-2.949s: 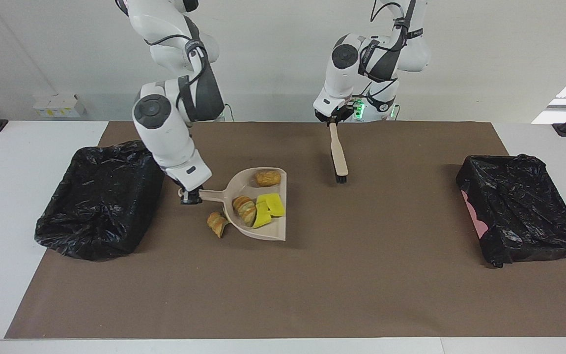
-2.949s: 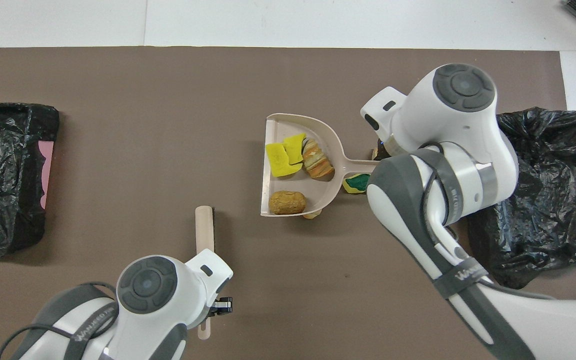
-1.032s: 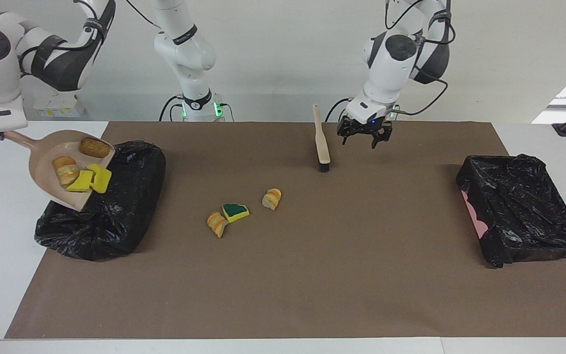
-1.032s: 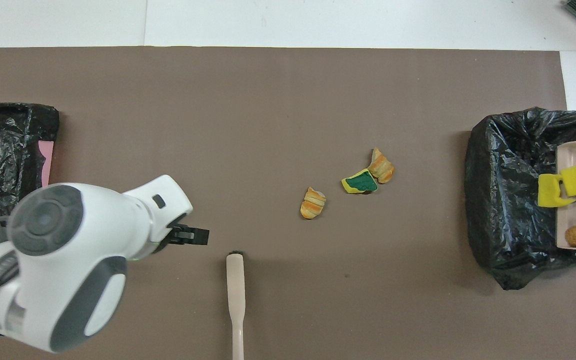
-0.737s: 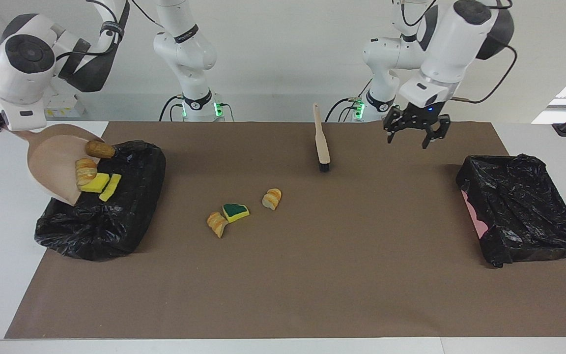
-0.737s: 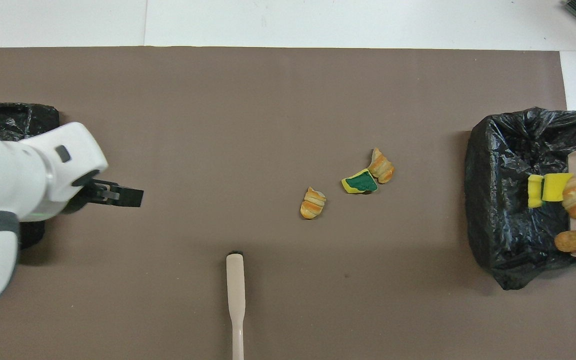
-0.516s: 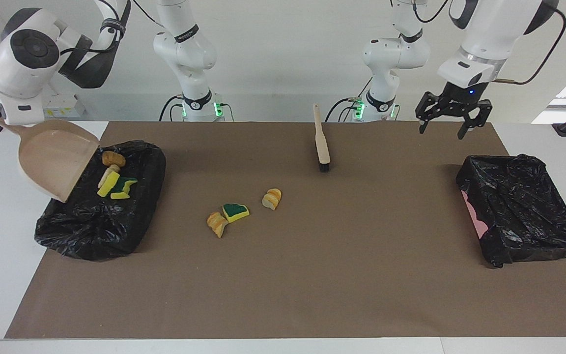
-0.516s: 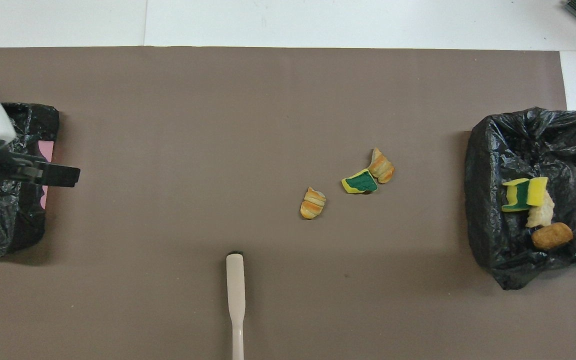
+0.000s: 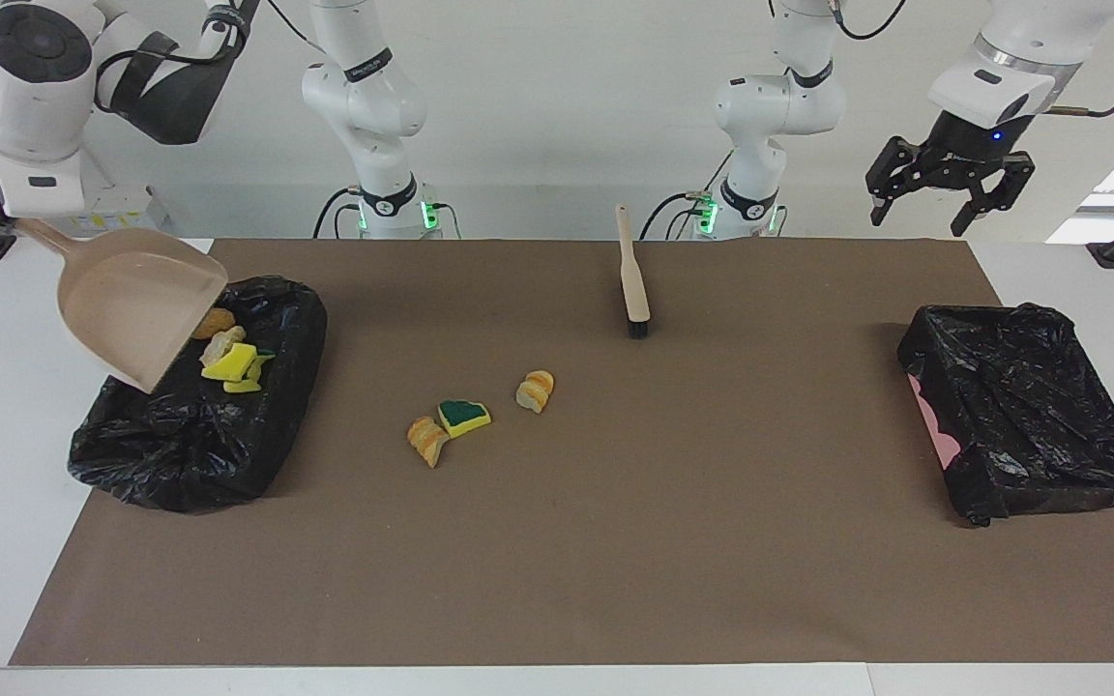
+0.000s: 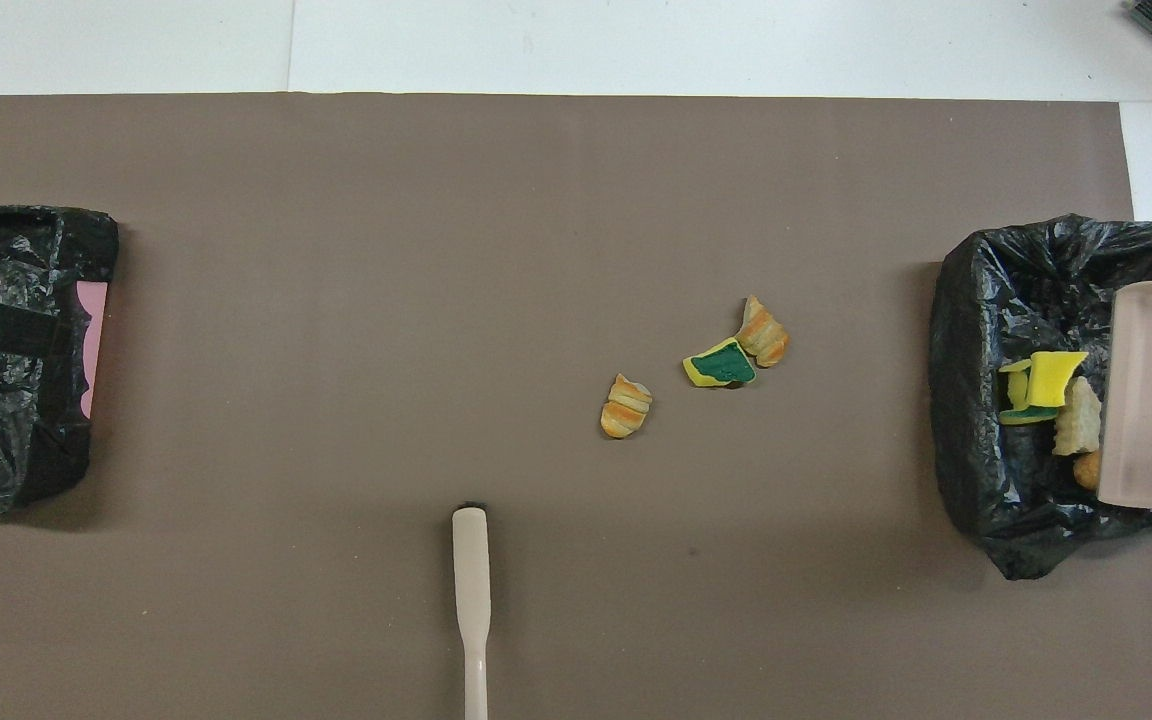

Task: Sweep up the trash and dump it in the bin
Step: 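Return the dustpan to the table center with the right gripper and release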

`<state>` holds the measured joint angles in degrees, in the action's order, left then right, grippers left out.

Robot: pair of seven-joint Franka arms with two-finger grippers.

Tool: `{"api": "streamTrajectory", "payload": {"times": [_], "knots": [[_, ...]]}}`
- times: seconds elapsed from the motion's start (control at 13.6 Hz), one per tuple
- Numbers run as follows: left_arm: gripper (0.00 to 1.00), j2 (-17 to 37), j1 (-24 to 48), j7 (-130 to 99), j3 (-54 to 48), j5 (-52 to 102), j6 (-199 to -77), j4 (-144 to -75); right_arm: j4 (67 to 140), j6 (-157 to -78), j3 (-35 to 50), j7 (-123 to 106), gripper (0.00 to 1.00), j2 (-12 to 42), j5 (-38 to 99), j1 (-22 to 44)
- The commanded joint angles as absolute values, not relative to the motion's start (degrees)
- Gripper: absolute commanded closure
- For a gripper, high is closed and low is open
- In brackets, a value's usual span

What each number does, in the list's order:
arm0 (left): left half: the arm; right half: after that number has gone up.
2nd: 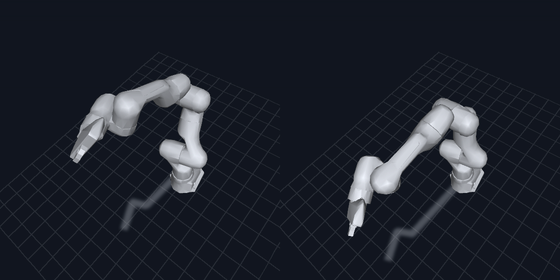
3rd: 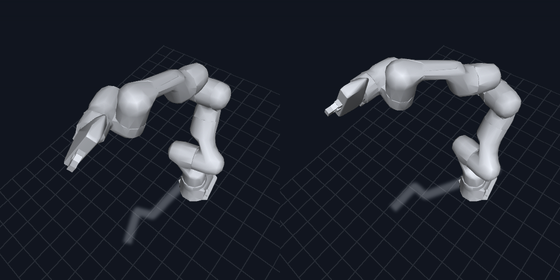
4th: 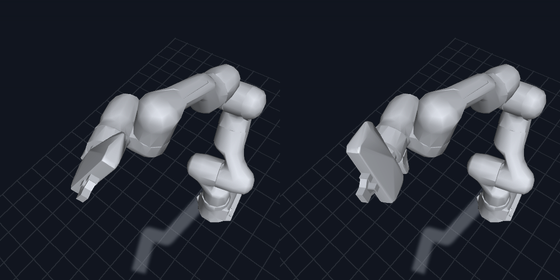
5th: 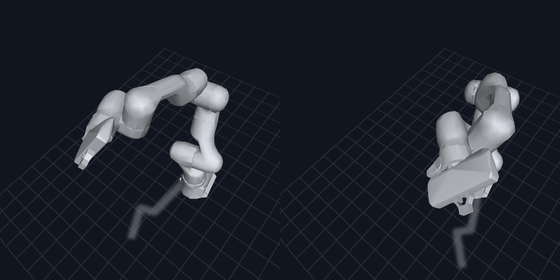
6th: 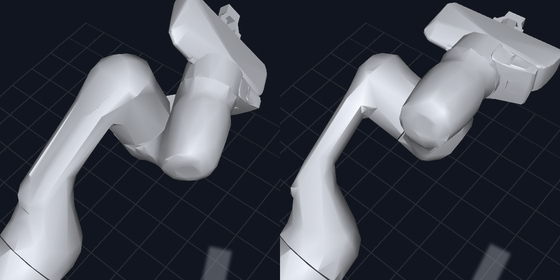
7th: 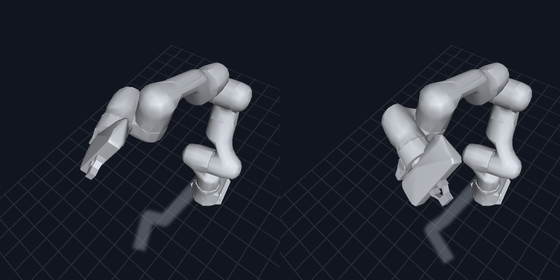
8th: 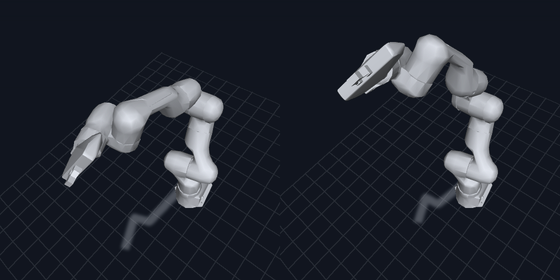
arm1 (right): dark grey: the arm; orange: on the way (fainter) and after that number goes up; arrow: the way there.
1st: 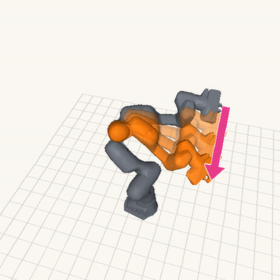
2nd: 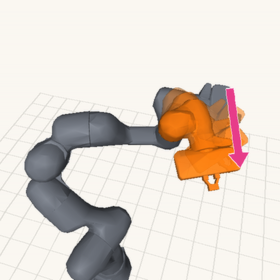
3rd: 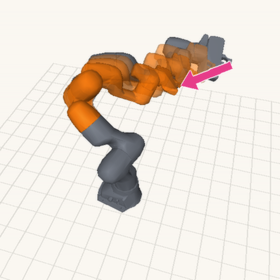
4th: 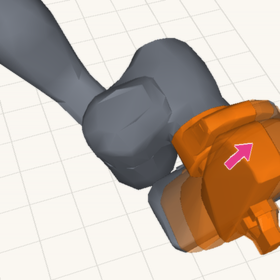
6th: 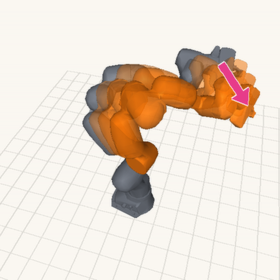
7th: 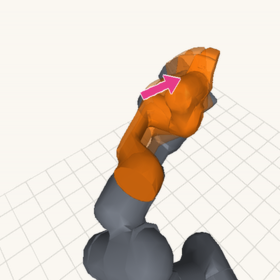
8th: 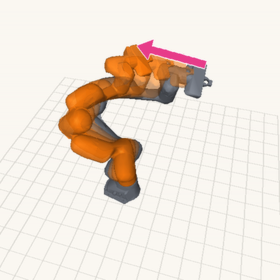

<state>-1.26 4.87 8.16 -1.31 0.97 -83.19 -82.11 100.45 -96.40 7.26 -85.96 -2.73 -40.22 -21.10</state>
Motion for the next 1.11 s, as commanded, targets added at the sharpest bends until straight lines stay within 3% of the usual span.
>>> {"api": "streamTrajectory", "payload": {"times": [0.0, 0.44, 1.03], "knots": [[0.00, 0.09, 7.91, 8.35, 0.78, -0.09, -79.63, -79.45, 101.34, -95.01, 8.09, -85.17, 1.00, -3.69, -35.00, -18.03], [0.00, -0.18, 7.47, 7.83, 1.41, 0.09, -78.92, -79.37, 104.14, -95.62, 8.17, -74.92, 1.00, -2.73, -19.53, -11.71], [0.00, -2.72, 6.85, 8.00, 2.99, -0.44, -78.75, -80.59, 104.15, -99.57, 8.17, -33.72, 1.00, 4.65, -6.43, 2.44]]}}
